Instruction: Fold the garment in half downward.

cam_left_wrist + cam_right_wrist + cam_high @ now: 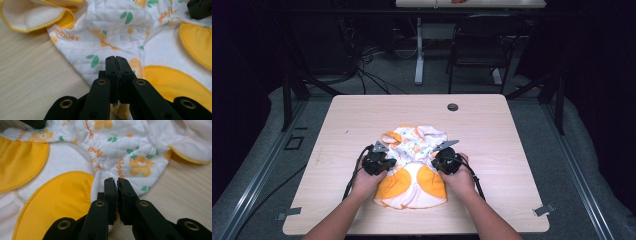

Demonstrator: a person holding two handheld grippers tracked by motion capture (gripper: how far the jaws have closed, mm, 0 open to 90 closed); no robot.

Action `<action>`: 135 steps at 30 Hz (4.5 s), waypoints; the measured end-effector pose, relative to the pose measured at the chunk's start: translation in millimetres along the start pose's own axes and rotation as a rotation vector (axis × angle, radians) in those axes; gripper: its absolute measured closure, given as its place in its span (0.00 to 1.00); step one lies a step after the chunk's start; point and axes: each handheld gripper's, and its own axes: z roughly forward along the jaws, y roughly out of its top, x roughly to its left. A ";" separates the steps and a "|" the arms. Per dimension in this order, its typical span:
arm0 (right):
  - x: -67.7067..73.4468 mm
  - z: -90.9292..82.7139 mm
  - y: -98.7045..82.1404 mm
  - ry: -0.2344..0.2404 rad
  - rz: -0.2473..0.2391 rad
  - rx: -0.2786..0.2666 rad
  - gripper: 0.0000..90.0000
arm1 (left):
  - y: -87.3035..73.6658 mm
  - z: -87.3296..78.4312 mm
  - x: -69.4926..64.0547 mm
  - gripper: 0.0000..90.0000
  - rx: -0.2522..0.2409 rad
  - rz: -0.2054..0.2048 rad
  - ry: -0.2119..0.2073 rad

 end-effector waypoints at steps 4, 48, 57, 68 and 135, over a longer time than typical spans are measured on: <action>-0.1 1.6 -5.4 -0.003 -0.007 -0.004 0.95 | -3.3 -1.5 1.2 0.99 -0.011 -0.009 -0.011; 26.8 -26.8 -36.0 0.103 -0.077 0.020 0.93 | -36.1 -32.0 -15.8 0.97 -0.012 -0.011 -0.126; 19.3 -30.1 -11.6 0.111 -0.088 0.015 0.95 | -10.4 -34.9 -2.6 0.98 -0.010 0.002 -0.102; -4.2 -27.2 29.9 0.100 -0.084 0.025 1.00 | 25.2 -29.1 18.1 1.00 0.008 0.000 -0.080; -52.6 47.1 62.8 0.036 0.096 0.110 0.90 | 50.4 34.7 53.8 0.88 0.072 -0.072 0.006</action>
